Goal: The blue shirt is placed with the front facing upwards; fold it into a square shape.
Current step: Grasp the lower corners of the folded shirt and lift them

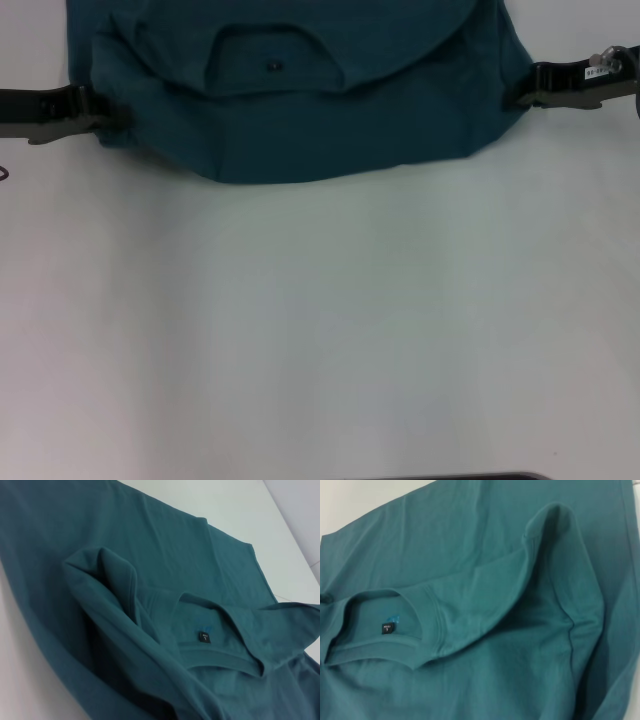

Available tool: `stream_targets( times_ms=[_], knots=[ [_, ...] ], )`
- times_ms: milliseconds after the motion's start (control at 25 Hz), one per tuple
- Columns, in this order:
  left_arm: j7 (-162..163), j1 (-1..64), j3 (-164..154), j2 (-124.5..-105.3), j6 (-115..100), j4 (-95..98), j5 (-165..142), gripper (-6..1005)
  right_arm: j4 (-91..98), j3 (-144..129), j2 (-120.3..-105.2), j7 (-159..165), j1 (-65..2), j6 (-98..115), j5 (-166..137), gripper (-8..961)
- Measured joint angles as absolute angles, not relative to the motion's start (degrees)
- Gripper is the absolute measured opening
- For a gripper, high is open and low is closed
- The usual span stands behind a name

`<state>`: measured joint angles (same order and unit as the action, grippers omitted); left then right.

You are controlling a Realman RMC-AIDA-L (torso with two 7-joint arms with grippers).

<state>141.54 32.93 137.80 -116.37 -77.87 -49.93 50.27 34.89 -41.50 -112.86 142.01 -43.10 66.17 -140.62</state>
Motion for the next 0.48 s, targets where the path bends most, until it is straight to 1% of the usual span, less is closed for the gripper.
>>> stream_targets(
  times_ms=[240,360,480],
  knots=[
    [141.6,33.0,137.6,-116.37,-78.0,-49.9,50.3,32,35.1,-41.9,-112.19,142.3,-43.2,67.9,-140.7,111],
    [141.5,33.0,137.6,-115.94,-79.3,-49.9,50.3,32,35.6,-42.7,-111.01,142.7,-43.0,70.7,-140.7,11],
    [141.2,33.0,137.6,-114.88,-82.7,-50.0,50.3,31,36.7,-43.0,-109.69,142.9,-42.7,74.8,-140.8,12]
  ],
)
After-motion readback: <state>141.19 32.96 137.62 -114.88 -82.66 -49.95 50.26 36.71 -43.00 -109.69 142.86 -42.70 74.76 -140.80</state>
